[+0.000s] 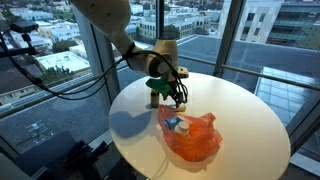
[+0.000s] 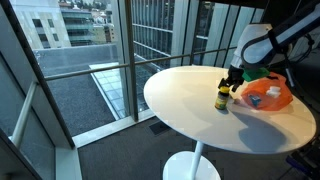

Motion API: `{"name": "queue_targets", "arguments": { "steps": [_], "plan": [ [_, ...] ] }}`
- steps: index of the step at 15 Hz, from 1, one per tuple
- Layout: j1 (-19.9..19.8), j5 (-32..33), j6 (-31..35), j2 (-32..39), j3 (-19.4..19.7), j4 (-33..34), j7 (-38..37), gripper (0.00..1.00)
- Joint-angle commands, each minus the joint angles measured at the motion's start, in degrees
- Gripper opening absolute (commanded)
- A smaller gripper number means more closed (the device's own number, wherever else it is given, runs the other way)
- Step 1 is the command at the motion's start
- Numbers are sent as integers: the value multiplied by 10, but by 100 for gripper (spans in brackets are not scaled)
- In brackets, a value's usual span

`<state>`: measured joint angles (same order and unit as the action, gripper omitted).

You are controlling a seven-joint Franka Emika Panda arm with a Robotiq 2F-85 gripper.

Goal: Pick up the white bottle from the table and put it in the orange plastic bag.

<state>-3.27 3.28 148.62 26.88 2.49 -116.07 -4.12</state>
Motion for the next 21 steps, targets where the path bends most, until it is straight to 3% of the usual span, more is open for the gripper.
{"name": "queue_targets", "arguments": {
  "steps": [1,5,6,7,13,21],
  "plan": [
    [7,-15,-27,13,4,19,-7,100],
    [8,-14,-35,22,7,23,-13,100],
    [9,-14,-37,25,8,25,-14,75],
    [9,-12,-37,27,9,27,-15,75],
    [10,-8,-30,19,13,21,-13,26],
    [-7,-15,3,-43,26,-20,-5,26]
  ]
}}
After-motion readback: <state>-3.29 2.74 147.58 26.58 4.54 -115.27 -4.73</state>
